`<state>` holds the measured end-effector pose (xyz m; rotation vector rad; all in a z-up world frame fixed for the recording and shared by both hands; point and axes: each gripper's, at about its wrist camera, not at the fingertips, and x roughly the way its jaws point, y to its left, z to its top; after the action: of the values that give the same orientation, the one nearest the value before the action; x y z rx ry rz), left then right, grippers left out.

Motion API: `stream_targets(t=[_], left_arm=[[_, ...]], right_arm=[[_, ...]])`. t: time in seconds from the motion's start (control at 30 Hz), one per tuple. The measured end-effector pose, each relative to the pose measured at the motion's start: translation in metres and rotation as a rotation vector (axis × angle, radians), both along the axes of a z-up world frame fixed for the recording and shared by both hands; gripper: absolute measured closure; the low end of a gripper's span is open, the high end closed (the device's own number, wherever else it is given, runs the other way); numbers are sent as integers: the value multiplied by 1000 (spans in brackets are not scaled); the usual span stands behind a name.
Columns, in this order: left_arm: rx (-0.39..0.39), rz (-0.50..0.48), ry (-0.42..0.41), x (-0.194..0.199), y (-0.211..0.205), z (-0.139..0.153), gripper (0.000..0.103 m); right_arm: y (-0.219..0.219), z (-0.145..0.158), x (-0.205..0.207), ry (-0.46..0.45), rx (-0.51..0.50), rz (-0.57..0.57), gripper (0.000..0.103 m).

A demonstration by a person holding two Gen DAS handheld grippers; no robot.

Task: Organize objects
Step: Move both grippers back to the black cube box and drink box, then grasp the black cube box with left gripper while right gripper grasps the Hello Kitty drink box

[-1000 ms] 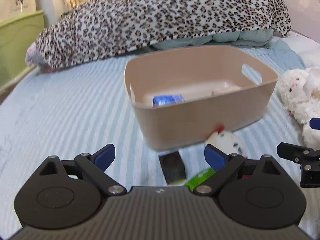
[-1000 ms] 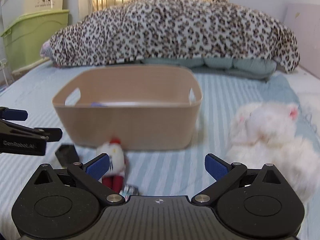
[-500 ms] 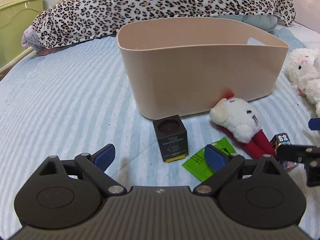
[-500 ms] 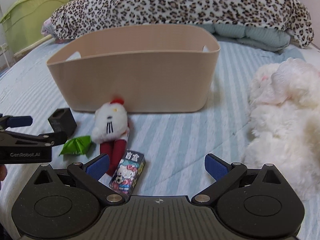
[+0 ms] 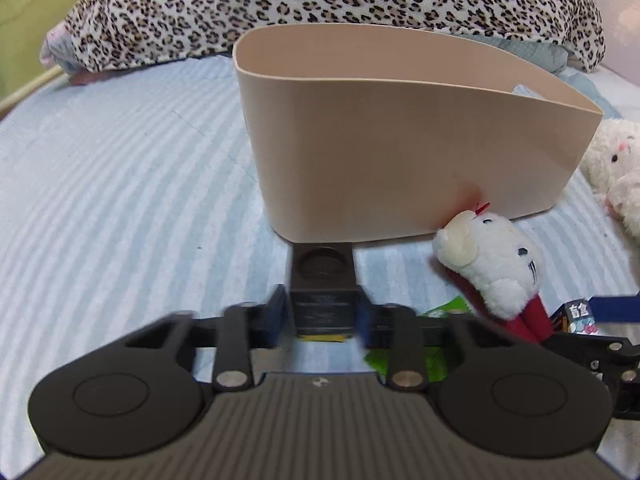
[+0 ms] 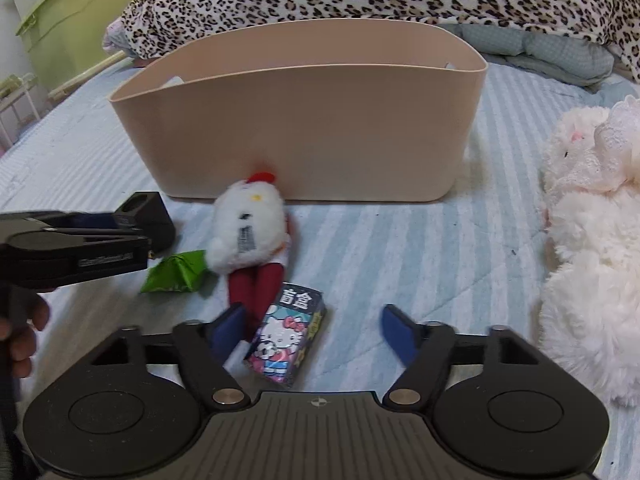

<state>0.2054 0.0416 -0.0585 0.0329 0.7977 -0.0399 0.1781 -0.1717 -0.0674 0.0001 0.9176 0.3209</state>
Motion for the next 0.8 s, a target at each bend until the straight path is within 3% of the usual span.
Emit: stream_targets(t=[0.07, 0.13, 0.2, 0.4, 0.8], left_arm=[[0, -2, -8, 0, 0, 0, 70], [3, -3, -12, 0, 0, 1, 70], [8, 5, -15, -2, 2, 2, 70], [-1, 3, -36, -21, 11, 12, 70], [-3, -69, -130, -67, 16, 46, 70]], right_arm=[[-1, 2, -1, 9, 19, 4, 52], [-1, 4, -1, 16, 31, 7, 77], [-2, 6, -2, 15, 30, 3, 81], [-4, 9, -7, -32, -7, -10, 82], [-15, 41, -28, -163, 37, -39, 82]])
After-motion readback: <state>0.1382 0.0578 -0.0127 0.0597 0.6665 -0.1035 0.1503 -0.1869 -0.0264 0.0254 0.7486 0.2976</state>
